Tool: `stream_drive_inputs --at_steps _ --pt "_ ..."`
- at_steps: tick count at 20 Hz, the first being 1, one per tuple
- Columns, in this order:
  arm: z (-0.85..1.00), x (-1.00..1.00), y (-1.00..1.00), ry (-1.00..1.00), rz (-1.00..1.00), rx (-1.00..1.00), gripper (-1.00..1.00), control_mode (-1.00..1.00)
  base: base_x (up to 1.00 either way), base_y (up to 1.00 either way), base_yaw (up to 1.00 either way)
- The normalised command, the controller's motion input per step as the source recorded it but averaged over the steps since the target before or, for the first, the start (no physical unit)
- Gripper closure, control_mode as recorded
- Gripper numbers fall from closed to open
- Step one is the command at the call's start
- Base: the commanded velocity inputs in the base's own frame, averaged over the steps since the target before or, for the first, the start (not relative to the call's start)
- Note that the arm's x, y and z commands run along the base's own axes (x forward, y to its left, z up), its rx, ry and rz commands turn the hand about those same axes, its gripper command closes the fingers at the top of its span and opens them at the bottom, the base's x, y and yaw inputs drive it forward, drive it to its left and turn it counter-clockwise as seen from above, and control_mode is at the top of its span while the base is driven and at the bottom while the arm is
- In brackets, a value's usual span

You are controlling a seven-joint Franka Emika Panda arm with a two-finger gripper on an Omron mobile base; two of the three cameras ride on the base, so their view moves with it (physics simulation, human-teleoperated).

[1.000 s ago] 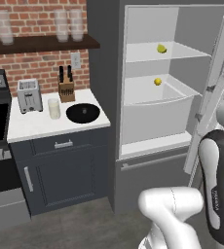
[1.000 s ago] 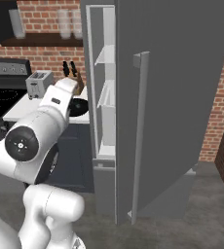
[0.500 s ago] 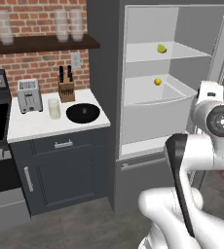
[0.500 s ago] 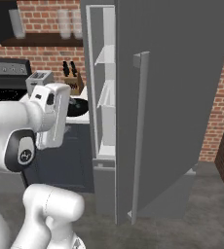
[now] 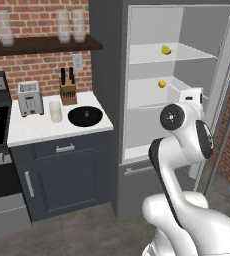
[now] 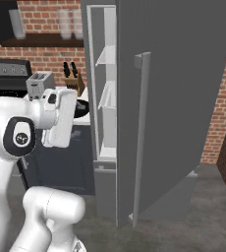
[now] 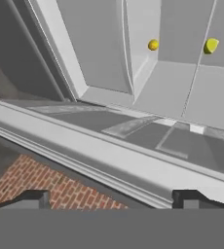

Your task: Grab a lemon wedge from the fridge and one ice cube from the ice bowl, and put them in the glass of lemonade.

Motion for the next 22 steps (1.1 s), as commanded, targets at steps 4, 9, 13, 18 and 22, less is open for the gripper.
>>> stream_drive_inputs --at_steps 4,9,13,18,22 --pt "-0.14 0.29 -0.37 0.0 -0.1 0.0 -1.0 -1.0 0.0 0.0 0.0" --pt "-0.18 0.47 -0.29 0.0 -0.07 0.0 -1.0 -1.0 0.0 0.0 0.0" --pt "-0.2 0.62 -0.15 0.0 -0.03 0.0 -1.0 -1.0 0.0 0.0 0.0" --pt "-0.26 0.81 -0.05 0.0 -0.04 0.0 -1.0 -1.0 0.0 0.0 0.0" --pt "-0.24 0.83 -0.1 0.0 -0.04 0.0 -1.0 -1.0 0.0 0.0 0.0"
